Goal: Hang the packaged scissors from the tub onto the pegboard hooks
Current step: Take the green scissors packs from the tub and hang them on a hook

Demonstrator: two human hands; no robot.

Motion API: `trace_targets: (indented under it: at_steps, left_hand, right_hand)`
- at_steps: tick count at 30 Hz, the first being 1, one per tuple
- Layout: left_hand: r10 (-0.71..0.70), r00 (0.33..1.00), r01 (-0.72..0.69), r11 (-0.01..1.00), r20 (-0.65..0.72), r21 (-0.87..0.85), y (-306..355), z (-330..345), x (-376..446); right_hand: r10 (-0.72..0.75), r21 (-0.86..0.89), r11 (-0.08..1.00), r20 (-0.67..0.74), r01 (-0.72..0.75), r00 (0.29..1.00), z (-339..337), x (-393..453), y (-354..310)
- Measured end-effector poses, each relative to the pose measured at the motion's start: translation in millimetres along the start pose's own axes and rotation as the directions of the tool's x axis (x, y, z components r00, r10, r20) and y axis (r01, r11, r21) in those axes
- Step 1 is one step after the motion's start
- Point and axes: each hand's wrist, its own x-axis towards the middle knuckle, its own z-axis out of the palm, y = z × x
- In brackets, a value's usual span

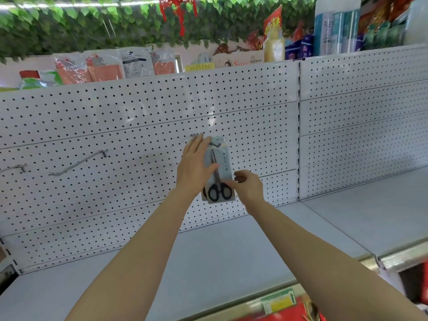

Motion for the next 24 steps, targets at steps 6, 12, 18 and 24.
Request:
trace_targets:
  at_steps: [6, 12, 18, 24]
  left_hand:
    - [0.073, 0.995, -0.065, 0.993, -0.074, 0.103, 4, -11, -36]
    - [0.311, 0.945, -0.285, 0.936, -0.105, 0.206, 40, -8, -86]
    - [0.502, 0.865, -0.501, 0.862, 0.002, 0.080, 113, 43, -122]
    - [0.582, 0.802, -0.573, 0.813, 0.132, -0.101, 207, 143, -176]
  right_hand:
    - [-0.182, -0.355, 0.922, -0.041, 0.156, 0.982, -43, -24, 8]
    - [-0.426, -0.784, 0.570, -0.028, 0.244, 0.904, -119, -67, 7]
    - [-0.509, -0.945, 0.305, -0.056, 0.120, 0.859, -221, -115, 13]
    - [-0.464, -0.978, 0.209, -0.119, -0.022, 0.878, -330, -148, 77]
